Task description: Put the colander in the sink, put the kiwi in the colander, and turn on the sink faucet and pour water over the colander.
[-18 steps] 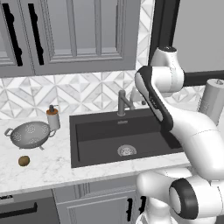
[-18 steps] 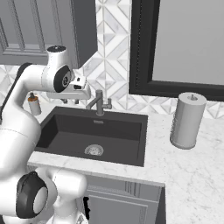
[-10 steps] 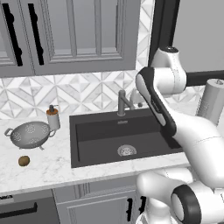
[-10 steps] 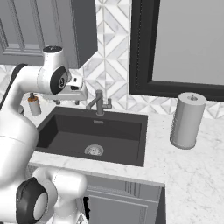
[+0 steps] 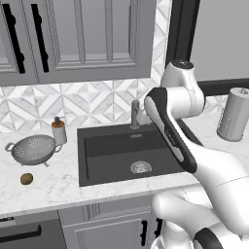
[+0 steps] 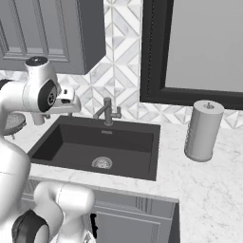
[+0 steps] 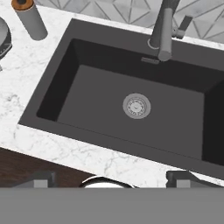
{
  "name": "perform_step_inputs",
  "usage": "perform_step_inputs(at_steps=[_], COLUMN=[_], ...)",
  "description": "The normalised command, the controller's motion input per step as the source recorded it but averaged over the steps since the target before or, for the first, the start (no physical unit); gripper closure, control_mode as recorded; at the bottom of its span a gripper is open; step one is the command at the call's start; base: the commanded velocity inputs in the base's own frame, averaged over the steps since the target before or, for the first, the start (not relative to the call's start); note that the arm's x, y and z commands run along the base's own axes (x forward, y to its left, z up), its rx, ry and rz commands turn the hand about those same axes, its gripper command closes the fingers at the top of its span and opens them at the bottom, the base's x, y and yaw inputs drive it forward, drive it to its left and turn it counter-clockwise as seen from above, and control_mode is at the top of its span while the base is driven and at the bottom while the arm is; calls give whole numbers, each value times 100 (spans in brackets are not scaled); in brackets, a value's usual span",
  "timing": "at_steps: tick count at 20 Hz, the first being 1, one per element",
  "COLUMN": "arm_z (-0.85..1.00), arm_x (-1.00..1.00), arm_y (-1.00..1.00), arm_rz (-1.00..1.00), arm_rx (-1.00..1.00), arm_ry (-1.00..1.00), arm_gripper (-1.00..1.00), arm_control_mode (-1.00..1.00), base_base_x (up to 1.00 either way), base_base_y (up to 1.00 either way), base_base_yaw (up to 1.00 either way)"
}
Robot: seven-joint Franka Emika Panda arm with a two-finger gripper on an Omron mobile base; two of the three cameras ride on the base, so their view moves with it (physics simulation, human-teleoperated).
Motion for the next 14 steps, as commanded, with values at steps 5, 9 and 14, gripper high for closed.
perform_step_inputs(at_steps=[5,9,14], arm_z=[-3,-6,-5], arm_x=[-12,-6,-4], arm_y=[46,34,34], arm_rz=[1,0,0], arm_rx=[0,1,1], arm_ry=[0,0,0], arm_gripper=[-100,-100,-100], arm_control_mode=[-100,-100,-100], base_base_x=[0,0,0], base_base_y=[0,0,0], base_base_yaw=[0,0,0])
